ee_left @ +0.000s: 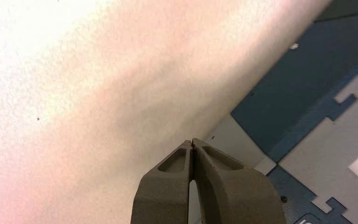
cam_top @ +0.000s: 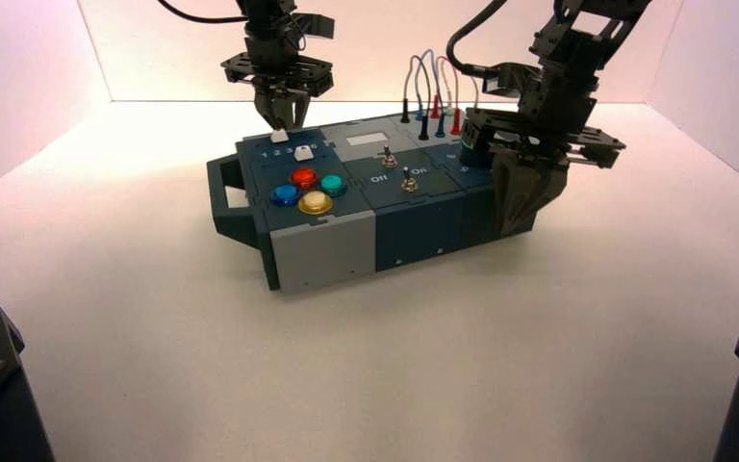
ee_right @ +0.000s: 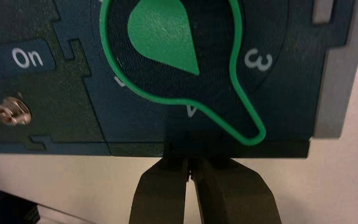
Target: Rotate the box counterclockwise.
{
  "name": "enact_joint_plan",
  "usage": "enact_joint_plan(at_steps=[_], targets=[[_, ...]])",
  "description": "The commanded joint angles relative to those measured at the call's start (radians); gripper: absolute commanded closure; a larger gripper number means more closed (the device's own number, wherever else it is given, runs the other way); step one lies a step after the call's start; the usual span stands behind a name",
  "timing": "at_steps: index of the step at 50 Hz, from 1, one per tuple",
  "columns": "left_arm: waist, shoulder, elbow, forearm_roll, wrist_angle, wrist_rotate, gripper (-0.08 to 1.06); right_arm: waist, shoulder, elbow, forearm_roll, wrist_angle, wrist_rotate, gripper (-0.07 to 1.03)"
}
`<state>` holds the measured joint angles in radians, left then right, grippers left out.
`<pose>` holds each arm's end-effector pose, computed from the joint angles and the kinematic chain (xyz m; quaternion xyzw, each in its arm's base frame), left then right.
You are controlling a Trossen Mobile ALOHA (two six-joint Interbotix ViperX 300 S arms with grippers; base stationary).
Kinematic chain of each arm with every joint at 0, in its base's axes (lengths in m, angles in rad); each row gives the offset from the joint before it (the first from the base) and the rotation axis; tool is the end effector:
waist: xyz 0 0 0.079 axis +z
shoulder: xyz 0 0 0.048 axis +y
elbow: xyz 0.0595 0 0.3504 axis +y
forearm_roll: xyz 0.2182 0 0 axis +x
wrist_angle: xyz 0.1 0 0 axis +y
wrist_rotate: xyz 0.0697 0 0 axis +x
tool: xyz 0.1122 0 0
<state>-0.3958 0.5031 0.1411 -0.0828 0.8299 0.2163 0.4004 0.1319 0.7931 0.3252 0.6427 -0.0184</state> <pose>0.4509 -0.2004 0.0335 0.1693 0.6465 -0.2203 0.7105 0.2643 0.1497 0.0339 0.0122 0.7136 0.1232 0.6896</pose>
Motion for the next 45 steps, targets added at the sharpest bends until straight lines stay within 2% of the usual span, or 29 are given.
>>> enact_joint_plan(at_steps=[1, 15, 32, 45], targets=[[-0.020, -0.048, 0.021, -0.006, 0.023, 0.008, 1.01, -0.014, -0.011, -0.066, -0.008, -0.038, 0.003, 0.98], [-0.026, -0.101, 0.077, -0.006, 0.041, 0.014, 1.01, -0.040, 0.043, -0.147, -0.040, -0.046, 0.005, 0.98], [-0.040, -0.181, 0.166, -0.006, 0.046, 0.015, 1.01, -0.040, 0.123, -0.247, -0.074, -0.048, 0.003, 0.98], [-0.066, -0.187, 0.207, -0.008, 0.035, 0.015, 1.01, -0.040, 0.153, -0.314, -0.078, -0.046, 0.005, 0.98]])
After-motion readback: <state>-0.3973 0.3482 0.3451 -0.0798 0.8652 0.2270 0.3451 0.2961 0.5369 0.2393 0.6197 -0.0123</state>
